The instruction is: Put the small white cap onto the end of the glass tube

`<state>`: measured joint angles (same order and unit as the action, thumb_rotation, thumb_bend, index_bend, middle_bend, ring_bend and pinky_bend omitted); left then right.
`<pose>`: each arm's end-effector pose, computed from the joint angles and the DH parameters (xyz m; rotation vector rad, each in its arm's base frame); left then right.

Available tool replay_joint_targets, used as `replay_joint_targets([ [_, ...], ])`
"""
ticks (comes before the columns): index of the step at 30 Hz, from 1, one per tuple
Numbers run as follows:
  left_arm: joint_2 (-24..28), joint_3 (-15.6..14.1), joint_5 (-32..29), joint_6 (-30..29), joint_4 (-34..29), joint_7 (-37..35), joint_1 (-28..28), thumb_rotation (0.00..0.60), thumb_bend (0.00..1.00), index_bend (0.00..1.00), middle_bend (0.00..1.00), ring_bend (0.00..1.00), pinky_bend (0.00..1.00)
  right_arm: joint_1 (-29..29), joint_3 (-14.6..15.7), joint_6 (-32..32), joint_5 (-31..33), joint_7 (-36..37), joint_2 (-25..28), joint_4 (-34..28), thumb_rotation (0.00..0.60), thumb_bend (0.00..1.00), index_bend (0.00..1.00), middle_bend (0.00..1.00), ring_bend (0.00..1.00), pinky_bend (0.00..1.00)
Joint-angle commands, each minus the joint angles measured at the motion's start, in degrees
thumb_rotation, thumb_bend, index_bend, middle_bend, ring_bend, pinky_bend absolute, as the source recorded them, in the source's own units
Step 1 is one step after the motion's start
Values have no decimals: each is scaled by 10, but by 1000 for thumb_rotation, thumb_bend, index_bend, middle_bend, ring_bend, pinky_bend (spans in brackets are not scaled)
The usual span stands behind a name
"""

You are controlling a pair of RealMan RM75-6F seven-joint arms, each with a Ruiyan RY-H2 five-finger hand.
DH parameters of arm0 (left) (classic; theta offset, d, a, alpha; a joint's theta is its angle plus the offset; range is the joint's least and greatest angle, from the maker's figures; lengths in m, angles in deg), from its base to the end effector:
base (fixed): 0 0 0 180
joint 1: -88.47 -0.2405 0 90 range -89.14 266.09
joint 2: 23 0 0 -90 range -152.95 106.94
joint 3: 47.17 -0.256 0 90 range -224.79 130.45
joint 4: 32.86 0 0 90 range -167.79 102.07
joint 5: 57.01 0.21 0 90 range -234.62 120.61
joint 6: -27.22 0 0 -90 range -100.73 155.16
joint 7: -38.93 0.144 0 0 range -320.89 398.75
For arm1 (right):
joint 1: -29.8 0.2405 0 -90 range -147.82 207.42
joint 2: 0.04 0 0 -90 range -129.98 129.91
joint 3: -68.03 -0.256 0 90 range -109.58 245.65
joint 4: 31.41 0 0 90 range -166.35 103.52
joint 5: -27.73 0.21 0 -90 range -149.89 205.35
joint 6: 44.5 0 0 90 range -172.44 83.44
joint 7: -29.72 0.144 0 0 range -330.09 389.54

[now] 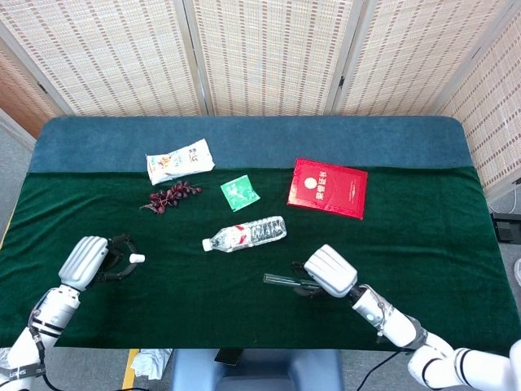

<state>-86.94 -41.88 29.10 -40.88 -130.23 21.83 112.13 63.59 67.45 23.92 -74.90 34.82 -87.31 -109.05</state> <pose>-0.2275 0.2710 0.1181 -1.6291 -1.2019 -1.2240 -0.1717 -0.2753 -0.0075 2.1171 -0.7447 1.2676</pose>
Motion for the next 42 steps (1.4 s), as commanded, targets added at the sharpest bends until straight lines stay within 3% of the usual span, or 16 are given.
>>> replay_joint_targets([
  [1,24,12,15,-7,-27,-33,10,600,459,621,1000,916,949,14,-10,3,-1,13,-21,11,473,736,712,1000,1000,1000],
  [9,51,13,39,-6,-60,-59,21,600,459,621,1000,913,949,38,-34,14,6,33,-63,34,474,743,712,1000,1000,1000],
  [17,50,15,52,5,-99,-31,40,600,459,620,1000,913,949,73,-59,17,14,50,-115,61,476,743,712,1000,1000,1000],
  [42,20,12,49,26,-126,29,73,600,459,620,1000,912,949,126,-74,8,43,46,-163,83,474,743,712,1000,1000,1000],
])
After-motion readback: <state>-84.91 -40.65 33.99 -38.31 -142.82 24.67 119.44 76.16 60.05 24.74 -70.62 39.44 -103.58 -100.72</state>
